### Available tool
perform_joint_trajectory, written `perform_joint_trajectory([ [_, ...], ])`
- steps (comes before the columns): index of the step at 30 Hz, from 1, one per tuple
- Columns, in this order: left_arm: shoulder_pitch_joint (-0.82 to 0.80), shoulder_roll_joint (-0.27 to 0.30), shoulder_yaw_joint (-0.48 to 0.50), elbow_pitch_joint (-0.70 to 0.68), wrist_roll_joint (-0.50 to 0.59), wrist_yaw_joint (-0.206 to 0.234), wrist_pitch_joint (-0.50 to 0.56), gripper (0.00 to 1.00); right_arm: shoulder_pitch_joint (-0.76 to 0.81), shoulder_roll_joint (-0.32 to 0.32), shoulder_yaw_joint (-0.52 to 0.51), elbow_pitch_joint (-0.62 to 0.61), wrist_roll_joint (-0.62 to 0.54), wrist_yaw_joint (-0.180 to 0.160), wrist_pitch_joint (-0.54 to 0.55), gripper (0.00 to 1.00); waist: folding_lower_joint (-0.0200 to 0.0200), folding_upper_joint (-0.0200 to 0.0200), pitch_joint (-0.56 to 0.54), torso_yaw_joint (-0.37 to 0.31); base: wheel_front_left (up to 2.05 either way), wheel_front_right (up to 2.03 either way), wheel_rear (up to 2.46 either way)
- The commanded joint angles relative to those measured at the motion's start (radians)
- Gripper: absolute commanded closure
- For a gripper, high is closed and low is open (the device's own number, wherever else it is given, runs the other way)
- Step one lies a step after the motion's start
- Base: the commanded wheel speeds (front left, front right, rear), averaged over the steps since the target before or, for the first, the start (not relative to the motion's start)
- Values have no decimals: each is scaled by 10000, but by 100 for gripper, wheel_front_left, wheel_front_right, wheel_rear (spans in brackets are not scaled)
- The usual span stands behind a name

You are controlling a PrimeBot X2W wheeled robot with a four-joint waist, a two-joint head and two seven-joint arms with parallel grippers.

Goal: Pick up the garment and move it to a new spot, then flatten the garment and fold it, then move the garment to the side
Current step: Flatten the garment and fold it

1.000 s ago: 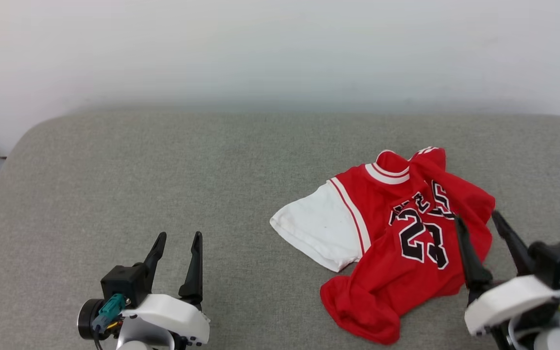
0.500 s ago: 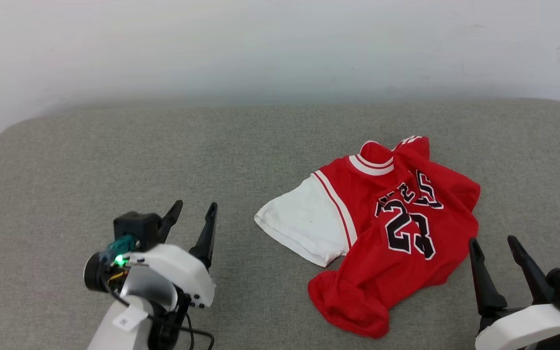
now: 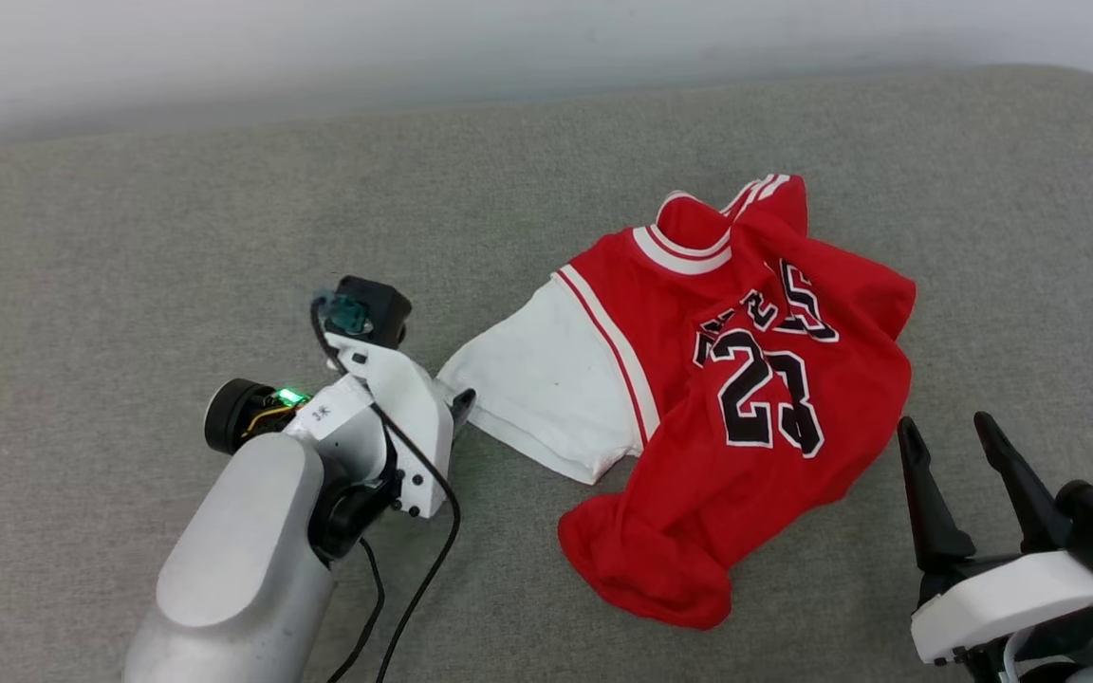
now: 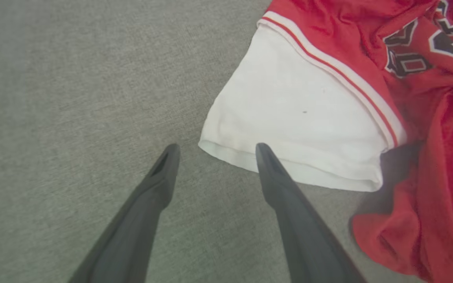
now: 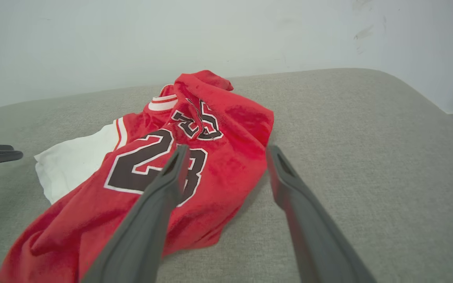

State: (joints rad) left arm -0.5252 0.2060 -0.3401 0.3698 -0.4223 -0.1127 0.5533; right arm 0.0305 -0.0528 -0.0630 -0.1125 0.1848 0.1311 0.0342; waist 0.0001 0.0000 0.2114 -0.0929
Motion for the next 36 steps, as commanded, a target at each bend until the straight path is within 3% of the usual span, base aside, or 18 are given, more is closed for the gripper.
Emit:
perform_joint_trajectory([
  [1, -271, 47, -206, 184, -96, -68, 367, 0, -208, 34, 54, 43, 31, -7, -108, 0, -1, 0, 405, -283, 0, 0, 0],
  [7, -692, 284, -973, 995, -262, -156, 1384, 0, -457, 35, 167, 349, 284, -7, -325, 0, -1, 0, 783, -581, 0, 0, 0],
  [13, -490, 79, -2105, 1694, -680, -222, 1929, 0, -551, 33, 203, 696, 487, -7, -458, 0, -1, 0, 816, -731, 0, 0, 0],
  [15, -472, 24, -2428, 1745, -935, -239, 1809, 100, -593, 34, 202, 793, 514, -7, -476, 0, -1, 0, 771, -752, 0, 0, 0],
  [24, -559, 765, -2413, 1023, -953, -163, -128, 100, -326, 34, -77, 989, 502, -7, -319, 0, -1, 0, 106, -568, 0, 0, 0],
  [29, 357, 1452, -1974, -182, -929, 338, -863, 100, -60, 33, -256, 956, 591, -7, -213, 0, -1, 0, -408, -197, 0, 0, 0],
  [36, 2331, 2311, -1201, -2204, -1398, 1385, -854, 100, 267, 32, -561, 855, 595, -7, 4, 0, -1, 0, -1022, 425, 0, 0, 0],
])
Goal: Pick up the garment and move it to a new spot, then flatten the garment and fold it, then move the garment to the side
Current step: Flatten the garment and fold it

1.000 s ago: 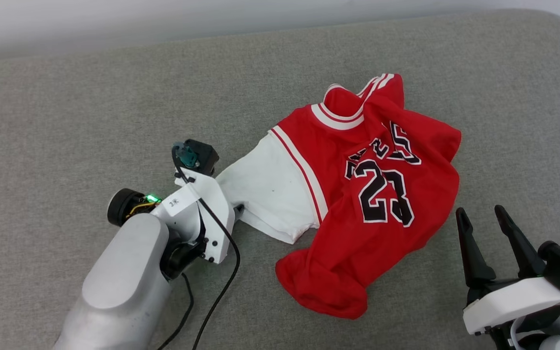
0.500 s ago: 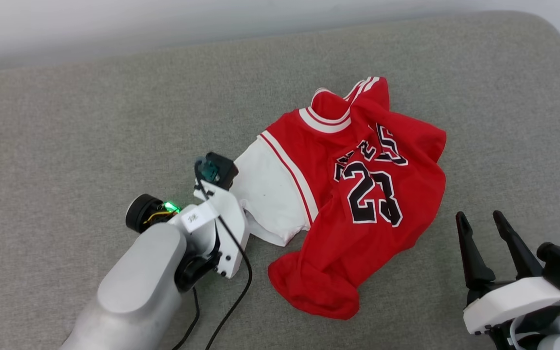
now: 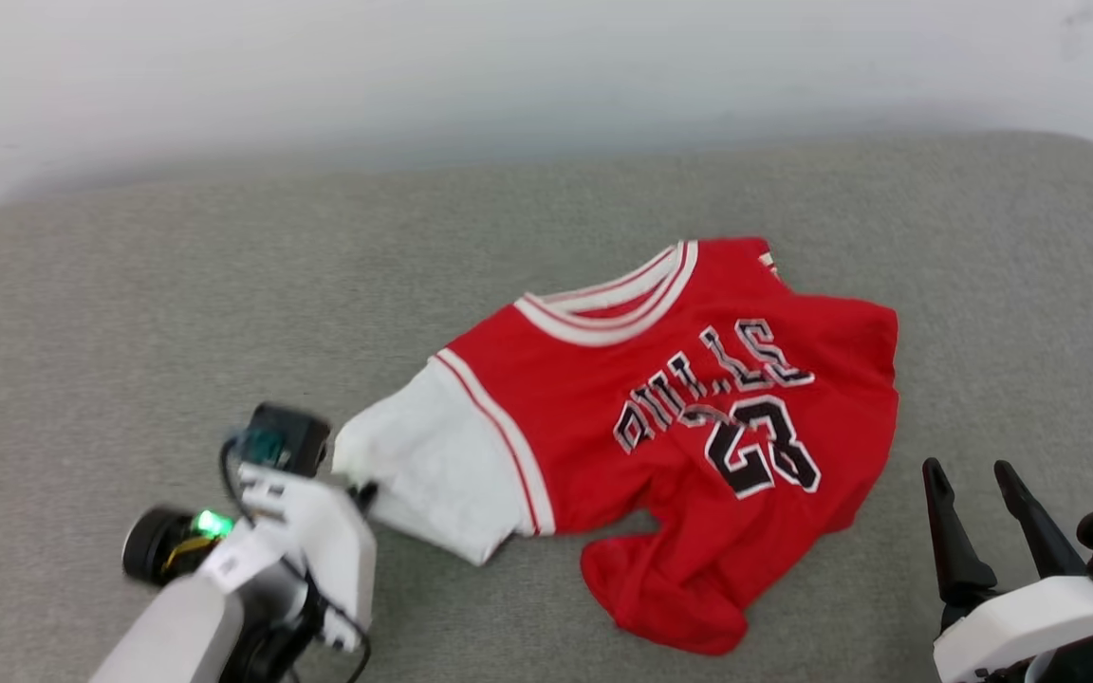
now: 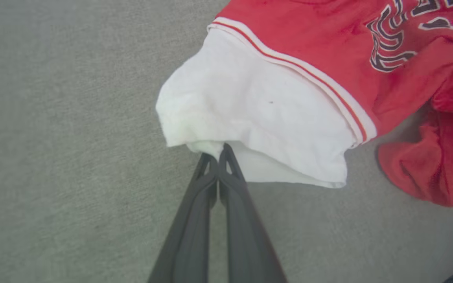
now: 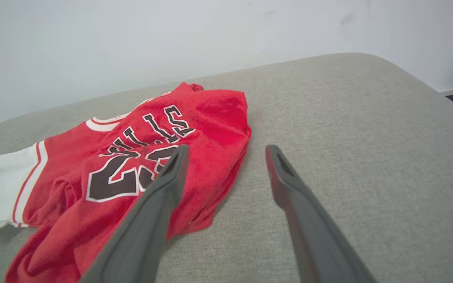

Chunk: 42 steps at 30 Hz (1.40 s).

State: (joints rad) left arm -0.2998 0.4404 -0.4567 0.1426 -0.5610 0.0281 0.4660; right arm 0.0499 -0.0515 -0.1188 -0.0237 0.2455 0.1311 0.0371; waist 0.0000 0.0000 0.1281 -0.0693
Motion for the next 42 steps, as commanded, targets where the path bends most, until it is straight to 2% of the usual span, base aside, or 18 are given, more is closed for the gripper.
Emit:
perform_joint_trajectory([
  [1, 404, 86, 101, -163, -90, 172, 48, 100, 137, 19, -26, -45, -13, -7, 22, 0, 0, 0, -261, 256, 0, 0, 0],
  [6, 2163, 342, 783, -1006, -692, 1087, 17, 100, 299, 17, -90, -45, 82, -7, 167, 0, 0, 0, -441, 490, 0, 0, 0],
  [9, 3028, 278, 1141, -1109, -1025, 1518, -144, 100, 380, 17, -120, -17, 111, -7, 257, 0, 0, 0, -495, 586, 0, 0, 0],
  [13, 3682, 132, 1448, -858, -1348, 1736, -504, 100, 419, 17, -156, -56, 81, -7, 351, 0, 0, 0, -525, 626, 0, 0, 0],
  [19, 3854, -295, 1622, -144, -1412, 1651, -1457, 100, 301, 18, -226, -132, -53, -7, 468, 0, 0, 0, -597, 561, 0, 0, 0],
  [20, 3803, -402, 1597, -78, -1411, 1640, -1608, 34, 298, 18, -236, -151, -80, -7, 491, 0, 0, 0, -621, 556, 0, 0, 0],
  [21, 3714, -442, 1610, -23, -1334, 1630, -1818, 0, 283, 18, -257, -186, -111, -7, 489, 0, 0, 0, -648, 557, 0, 0, 0],
  [26, 3371, -729, 1823, 116, -880, 1705, -3386, 0, 257, 18, -272, -300, -219, -7, 623, 0, 0, 0, -851, 552, 0, 0, 0],
  [29, 3218, -814, 1974, 56, -466, 1908, -4391, 0, 277, 18, -275, -363, -263, -7, 677, 0, 0, 0, -979, 556, 0, 0, 0],
  [33, 3025, -956, 2006, -63, -67, 1872, -5555, 0, 300, 18, -261, -431, -323, -7, 741, 0, 0, 0, -1105, 550, 0, 0, 0],
  [37, 2849, -1071, 1910, -318, 246, 1819, -6414, 0, 282, -11, -322, -412, -377, -7, 847, 0, 0, 0, -1209, 544, 0, 0, 0],
  [42, 2729, -1260, 1726, -785, 526, 1894, -6815, 0, 67, -259, -516, 176, -137, -7, 1561, 0, 0, 0, -1201, 606, 0, 0, 0],
])
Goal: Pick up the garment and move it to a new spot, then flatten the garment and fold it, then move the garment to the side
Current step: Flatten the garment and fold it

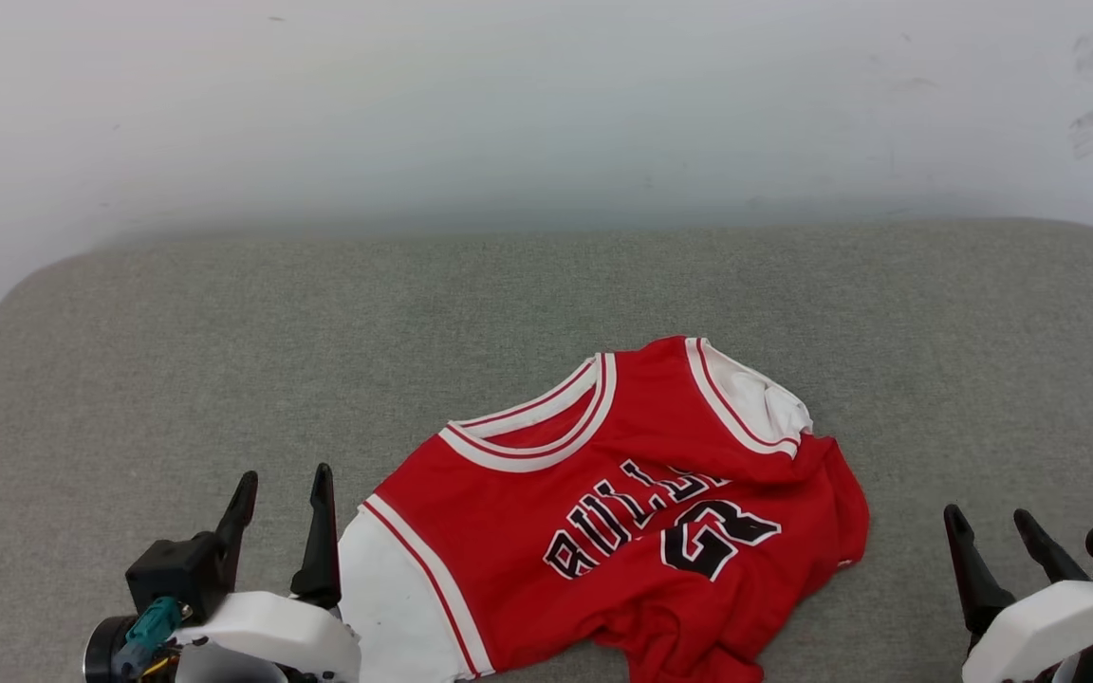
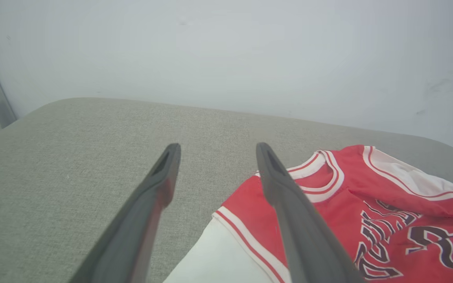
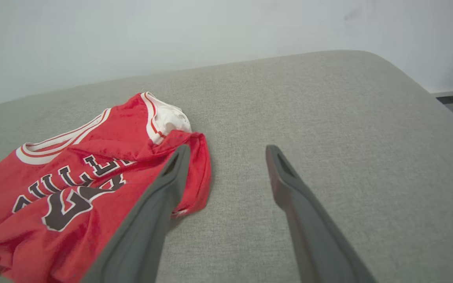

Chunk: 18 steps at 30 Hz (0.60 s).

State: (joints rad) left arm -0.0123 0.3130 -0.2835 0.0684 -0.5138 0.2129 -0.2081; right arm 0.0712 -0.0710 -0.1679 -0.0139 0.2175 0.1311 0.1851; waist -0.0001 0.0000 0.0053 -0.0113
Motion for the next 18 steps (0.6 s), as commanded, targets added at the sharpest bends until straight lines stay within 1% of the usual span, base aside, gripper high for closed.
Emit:
perform_joint_trajectory([
  [1, -176, -7, -30, -149, 123, 51, -105, 0, -273, -121, -52, 240, 246, -7, 295, 0, 1, 0, 71, 52, 0, 0, 0],
  [3, -257, -76, -130, -342, 210, 50, -160, 0, -492, -328, -121, 718, 383, -7, 971, 0, 1, 0, 196, 161, 0, 0, 0],
  [6, -470, -123, -228, -624, 309, 28, -191, 0, -1124, -685, 140, 1292, 725, -7, 1901, 0, 1, 0, 538, 369, 0, 0, 0],
  [10, -763, -184, -315, -912, 448, 25, -240, 0, -2320, -1294, 913, 2026, 1097, -7, 2705, 0, 1, 0, 1061, 584, 0, 0, 0],
  [14, -1037, -304, -391, -978, 423, -76, -308, 0, -3418, -1823, 1899, 3020, 1499, -7, 3520, 0, 1, 0, 1499, 844, 0, 0, 0],
  [18, -1302, -461, -418, -851, 449, -147, -384, 0, -4100, -2311, 2808, 4135, 1854, -7, 4345, 0, 1, 0, 1747, 1085, 0, 0, 0],
])
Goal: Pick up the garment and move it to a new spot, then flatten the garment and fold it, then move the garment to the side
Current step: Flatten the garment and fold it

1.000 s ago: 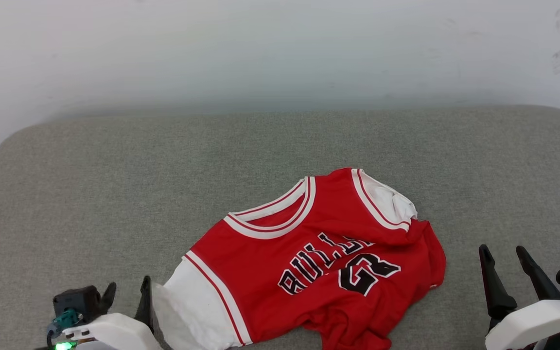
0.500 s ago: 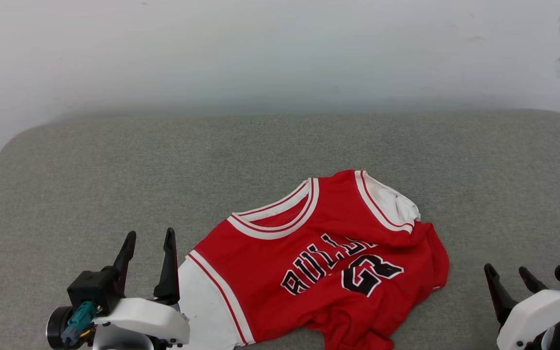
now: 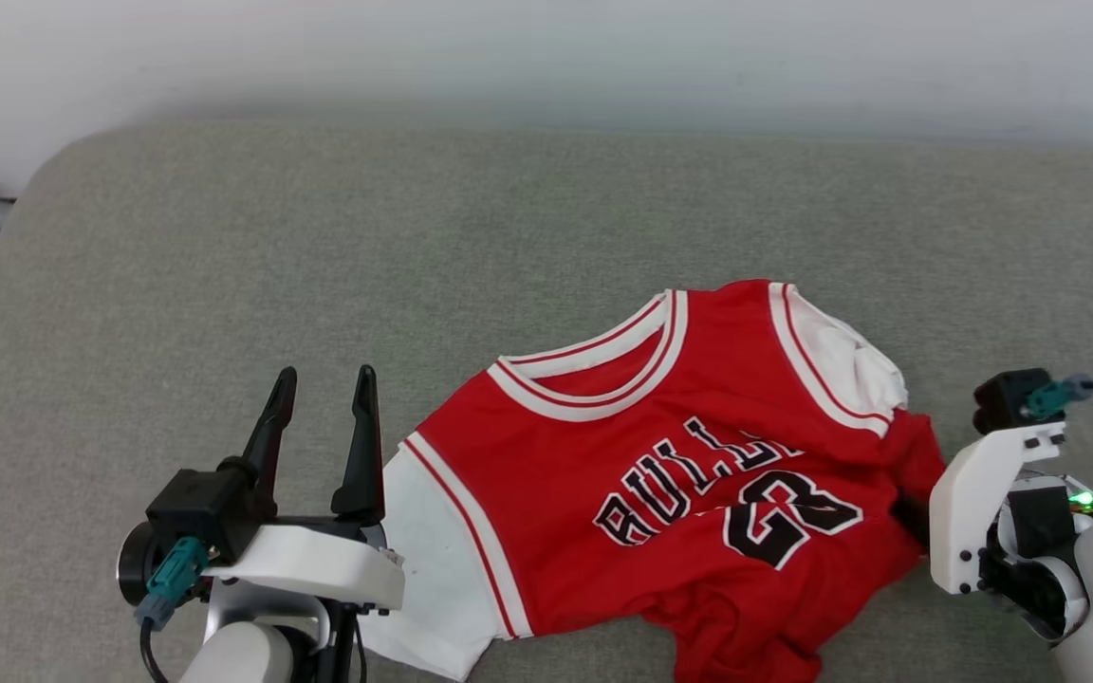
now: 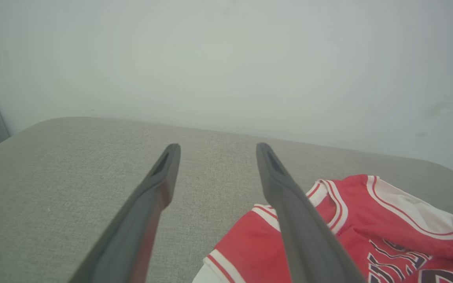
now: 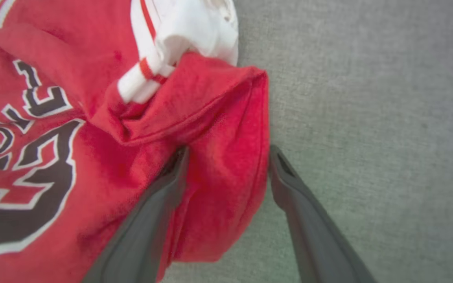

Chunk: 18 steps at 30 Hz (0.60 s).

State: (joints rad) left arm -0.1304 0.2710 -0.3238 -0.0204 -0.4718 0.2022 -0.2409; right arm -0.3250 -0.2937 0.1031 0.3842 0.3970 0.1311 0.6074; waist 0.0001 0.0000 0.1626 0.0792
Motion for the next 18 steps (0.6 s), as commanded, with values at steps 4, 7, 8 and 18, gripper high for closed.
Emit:
perform_joint_trajectory([
  [4, -214, -129, 30, 164, 32, -86, -129, 0, -163, -196, 751, 1245, 523, -5, 1252, 0, -1, 0, 265, 292, 0, 0, 0],
  [7, -195, -151, 56, 241, 32, -87, -149, 0, 20, -66, 853, 1665, 929, -4, 1808, 86, -1, 0, 265, 298, 0, 0, 0],
  [8, -174, -156, 85, 273, 31, -74, -163, 0, 53, -38, 892, 1758, 996, -4, 1952, 100, -1, 0, 250, 274, 0, 0, 0],
  [18, 396, -40, 197, 532, -19, 19, -149, 0, 429, -473, 632, -217, 1300, -5, 735, 100, -1, 0, -457, -409, 0, 0, 0],
])
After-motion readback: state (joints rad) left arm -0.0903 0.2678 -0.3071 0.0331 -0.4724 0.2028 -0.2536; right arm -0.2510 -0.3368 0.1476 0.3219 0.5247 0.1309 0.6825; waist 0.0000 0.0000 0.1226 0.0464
